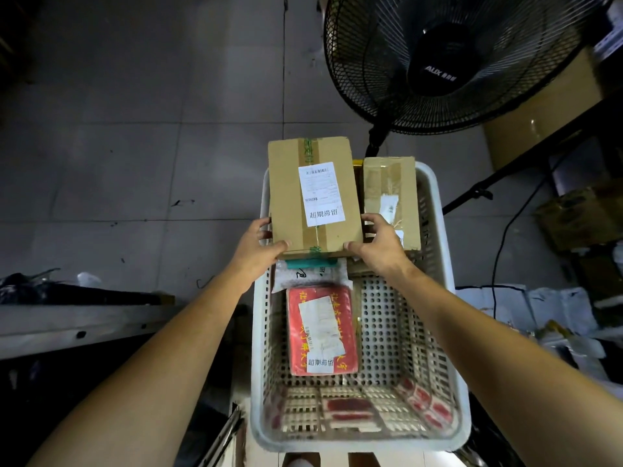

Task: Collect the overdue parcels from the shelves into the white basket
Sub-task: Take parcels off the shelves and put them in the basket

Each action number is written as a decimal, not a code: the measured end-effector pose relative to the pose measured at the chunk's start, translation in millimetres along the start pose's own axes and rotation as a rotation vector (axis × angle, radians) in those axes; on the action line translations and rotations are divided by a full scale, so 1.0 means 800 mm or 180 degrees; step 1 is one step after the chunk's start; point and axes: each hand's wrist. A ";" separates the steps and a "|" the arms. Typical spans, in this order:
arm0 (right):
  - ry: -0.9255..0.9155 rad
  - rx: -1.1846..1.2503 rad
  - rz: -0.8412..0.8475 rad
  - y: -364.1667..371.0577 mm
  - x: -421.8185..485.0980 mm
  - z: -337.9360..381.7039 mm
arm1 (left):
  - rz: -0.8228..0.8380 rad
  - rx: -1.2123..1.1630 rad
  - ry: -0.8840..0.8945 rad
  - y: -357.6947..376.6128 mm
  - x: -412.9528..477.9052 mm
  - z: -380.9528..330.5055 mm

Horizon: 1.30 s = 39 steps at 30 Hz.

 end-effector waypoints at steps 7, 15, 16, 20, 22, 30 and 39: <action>-0.0127 -0.0520 0.0312 -0.027 -0.003 0.036 | -0.0014 0.0731 0.0080 -0.014 -0.010 -0.023; -0.0889 -0.2150 0.0263 -0.099 -0.046 0.126 | -0.0096 0.1984 0.0912 -0.043 -0.050 -0.099; -0.0970 -0.2213 0.0218 -0.107 -0.054 0.137 | -0.0144 0.2107 0.0998 -0.047 -0.058 -0.111; -0.1298 -0.2529 0.0038 -0.134 -0.092 0.171 | -0.0363 0.2326 0.1222 -0.064 -0.094 -0.151; -0.1393 -0.2551 0.0005 -0.141 -0.107 0.182 | -0.0469 0.2468 0.1293 -0.071 -0.116 -0.166; -0.2062 -0.2567 0.0381 -0.145 -0.178 0.197 | -0.0888 0.2810 0.1090 -0.097 -0.234 -0.170; -0.2813 -0.2690 0.1054 -0.109 -0.292 0.166 | -0.1529 0.2408 0.0319 -0.128 -0.423 -0.057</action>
Point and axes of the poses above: each hand's wrist, its own x-axis towards the middle knuckle, its own y-axis out of the palm, z = x × y, and after that the axes turned 11 degrees about -z, right-handed
